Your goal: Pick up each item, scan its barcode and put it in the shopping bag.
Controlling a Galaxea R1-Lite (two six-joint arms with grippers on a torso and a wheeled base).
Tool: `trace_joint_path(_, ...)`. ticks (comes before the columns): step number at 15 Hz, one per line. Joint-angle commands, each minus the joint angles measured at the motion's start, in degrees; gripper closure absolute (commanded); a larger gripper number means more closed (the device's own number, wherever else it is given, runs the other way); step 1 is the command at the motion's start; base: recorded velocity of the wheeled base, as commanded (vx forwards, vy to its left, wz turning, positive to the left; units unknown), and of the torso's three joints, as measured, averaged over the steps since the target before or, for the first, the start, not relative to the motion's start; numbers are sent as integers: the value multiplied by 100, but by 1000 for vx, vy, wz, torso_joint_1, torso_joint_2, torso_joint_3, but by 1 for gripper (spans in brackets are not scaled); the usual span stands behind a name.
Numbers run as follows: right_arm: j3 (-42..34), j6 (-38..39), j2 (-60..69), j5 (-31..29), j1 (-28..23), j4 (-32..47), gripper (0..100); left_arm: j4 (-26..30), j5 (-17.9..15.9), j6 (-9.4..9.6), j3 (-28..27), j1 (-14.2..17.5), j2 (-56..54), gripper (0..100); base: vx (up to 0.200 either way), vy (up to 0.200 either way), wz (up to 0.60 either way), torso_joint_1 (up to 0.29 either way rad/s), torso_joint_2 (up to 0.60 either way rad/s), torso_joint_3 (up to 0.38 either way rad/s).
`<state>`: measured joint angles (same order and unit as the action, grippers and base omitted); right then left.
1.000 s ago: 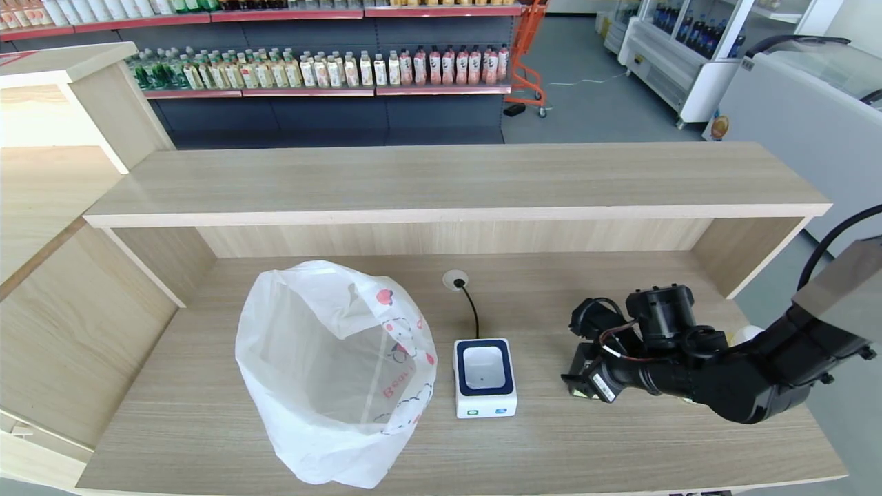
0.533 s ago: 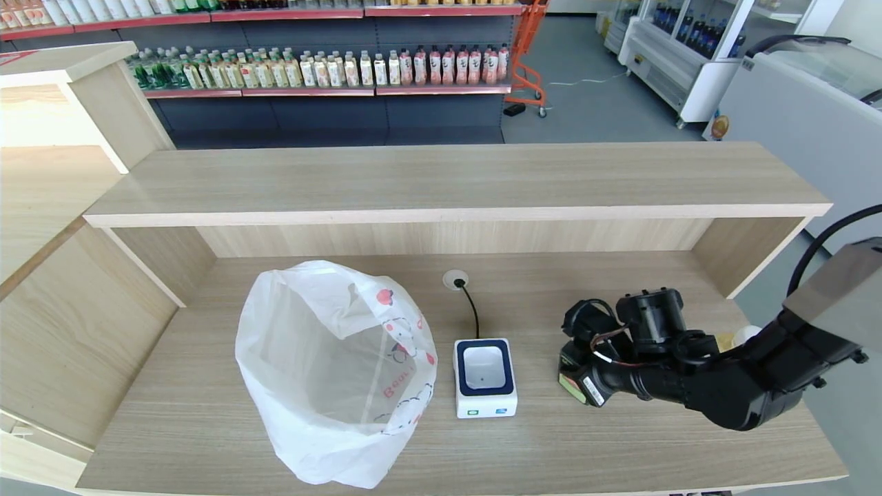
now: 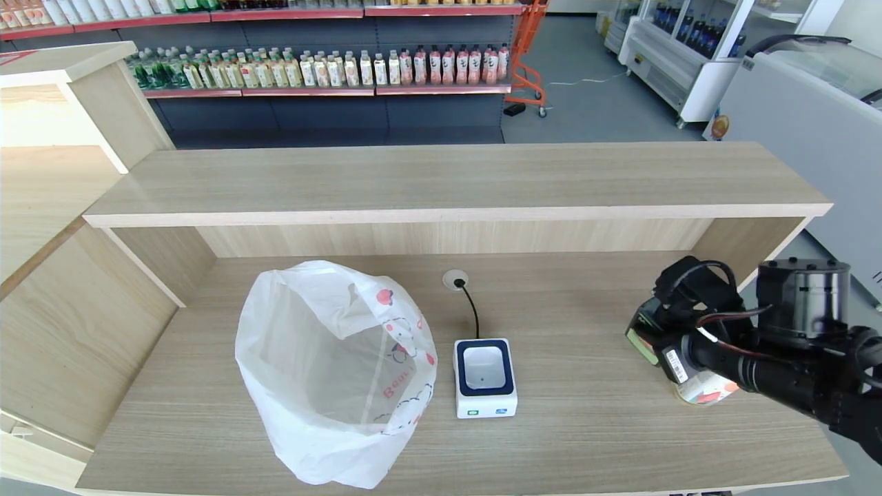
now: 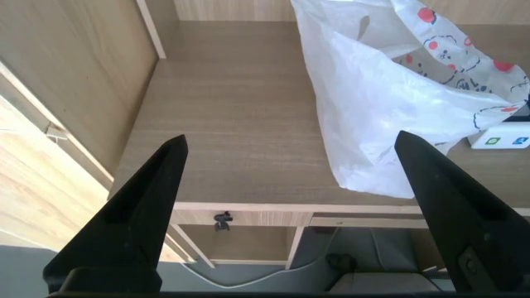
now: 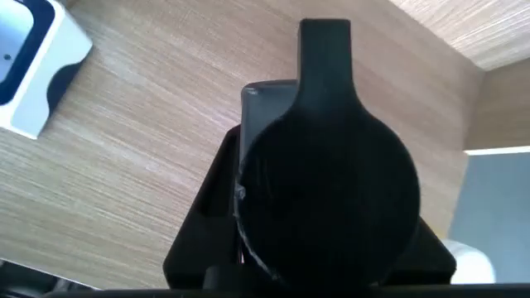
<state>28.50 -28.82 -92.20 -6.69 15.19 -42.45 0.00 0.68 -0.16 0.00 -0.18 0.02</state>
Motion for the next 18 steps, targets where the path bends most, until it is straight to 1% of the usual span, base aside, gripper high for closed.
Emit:
trace_joint_path(1,-460,-994,1248,-131,142,-246,100,0,2,-11,0,1,-2,0,0,0,0,0,0,0)
trace_joint_path(2,-460,-1240,1283,-69,160,-580,100,0,2,-2,0,1,-2,0,0,0,0,0,0,0)
trace_joint_path(3,-468,-1521,1389,221,177,-616,100,0,2,-11,0,1,-2,0,0,0,0,0,0,0)
trace_joint_path(4,-477,-2022,1415,845,177,-616,100,0,2,-2,0,1,-2,0,0,0,0,0,0,0)
trace_joint_path(5,-486,-2954,1389,1539,160,-616,100,0,2,-2,0,1,-2,0,0,0,0,0,0,0)
trace_joint_path(6,-468,-4114,1292,2418,133,-616,100,0,2,-11,0,1,-2,0,0,0,0,0,0,0)
trace_joint_path(7,-477,-5459,1116,3359,54,-519,100,0,2,-11,0,1,-2,0,0,0,0,0,0,0)
trace_joint_path(8,-477,-6997,958,4018,72,-141,100,0,2,-11,0,1,-2,0,0,0,0,0,0,0)
trace_joint_path(9,-442,-8623,668,4545,116,492,100,0,2,-11,0,1,-2,0,0,0,0,0,0,0)
trace_joint_path(10,-433,-9616,360,4747,160,1019,100,0,2,-2,0,1,-2,0,0,0,0,0,0,0)
trace_joint_path(11,-433,-10434,88,4783,177,1300,100,0,2,-2,0,1,-2,0,0,0,0,0,0,0)
trace_joint_path(12,-424,-11102,-44,5029,177,1344,100,0,2,-2,0,1,-2,0,0,0,0,0,0,0)
trace_joint_path(14,-345,-11550,-404,5661,230,1265,100,0,2,-11,0,1,-2,0,0,0,0,0,0,0)
trace_joint_path(15,-240,-11717,-615,5995,459,1072,100,0,2,-2,0,1,-2,0,0,0,0,0,0,0)
trace_joint_path(16,-90,-11726,-773,6189,757,914,100,0,2,-2,0,1,-2,0,0,0,0,0,0,0)
trace_joint_path(18,226,-11761,-1002,6215,1276,835,100,0,2,-2,0,1,-2,0,0,0,0,0,0,0)
